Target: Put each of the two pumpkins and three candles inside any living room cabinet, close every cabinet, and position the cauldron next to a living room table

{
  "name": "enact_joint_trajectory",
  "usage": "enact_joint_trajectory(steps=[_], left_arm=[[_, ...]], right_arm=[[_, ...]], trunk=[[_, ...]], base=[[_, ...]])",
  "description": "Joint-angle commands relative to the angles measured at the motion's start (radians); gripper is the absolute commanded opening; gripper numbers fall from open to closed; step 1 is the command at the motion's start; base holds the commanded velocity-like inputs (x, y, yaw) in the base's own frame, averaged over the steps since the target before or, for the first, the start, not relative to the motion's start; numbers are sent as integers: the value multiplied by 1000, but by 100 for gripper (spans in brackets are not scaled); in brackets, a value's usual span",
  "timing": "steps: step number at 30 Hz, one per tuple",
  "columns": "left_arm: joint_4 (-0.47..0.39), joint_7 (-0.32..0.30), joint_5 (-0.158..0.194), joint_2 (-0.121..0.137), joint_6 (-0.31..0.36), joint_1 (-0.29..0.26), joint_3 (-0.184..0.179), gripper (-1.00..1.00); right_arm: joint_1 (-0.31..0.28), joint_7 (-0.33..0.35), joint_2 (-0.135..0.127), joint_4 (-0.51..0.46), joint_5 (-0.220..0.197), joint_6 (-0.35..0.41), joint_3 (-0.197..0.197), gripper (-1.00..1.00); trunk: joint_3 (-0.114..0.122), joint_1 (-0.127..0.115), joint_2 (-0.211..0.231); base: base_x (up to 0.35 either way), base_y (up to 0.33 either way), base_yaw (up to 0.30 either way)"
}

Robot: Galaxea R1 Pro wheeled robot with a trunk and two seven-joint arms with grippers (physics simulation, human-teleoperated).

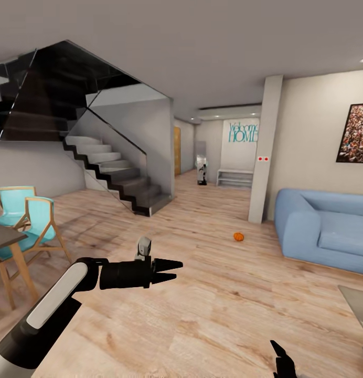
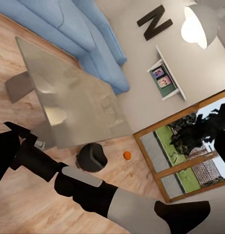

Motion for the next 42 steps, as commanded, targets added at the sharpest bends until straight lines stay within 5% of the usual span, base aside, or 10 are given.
enact_joint_trajectory(steps=[1, 7, 17, 42], left_arm=[[0, 2, 4, 1, 1, -1, -1, 100], [0, 2, 4, 1, 1, -1, -1, 100], [2, 3, 4, 1, 1, -1, -1, 100], [3, 6, 4, -2, 1, -3, -1, 100]], right_arm=[[-1, 3, 0, 0, -9, 10, -5, 100], [-1, 3, 0, 0, -9, 10, -5, 100], [-1, 8, 1, 0, -9, 8, -4, 100], [-1, 21, 0, 1, -7, 7, -3, 100]], trunk=[[-6, 4, -8], [-33, 27, -50], [-47, 27, -50], [-56, 27, -50]], base=[[0, 0, 152], [0, 0, 152], [49, 0, 152], [313, 0, 38]])
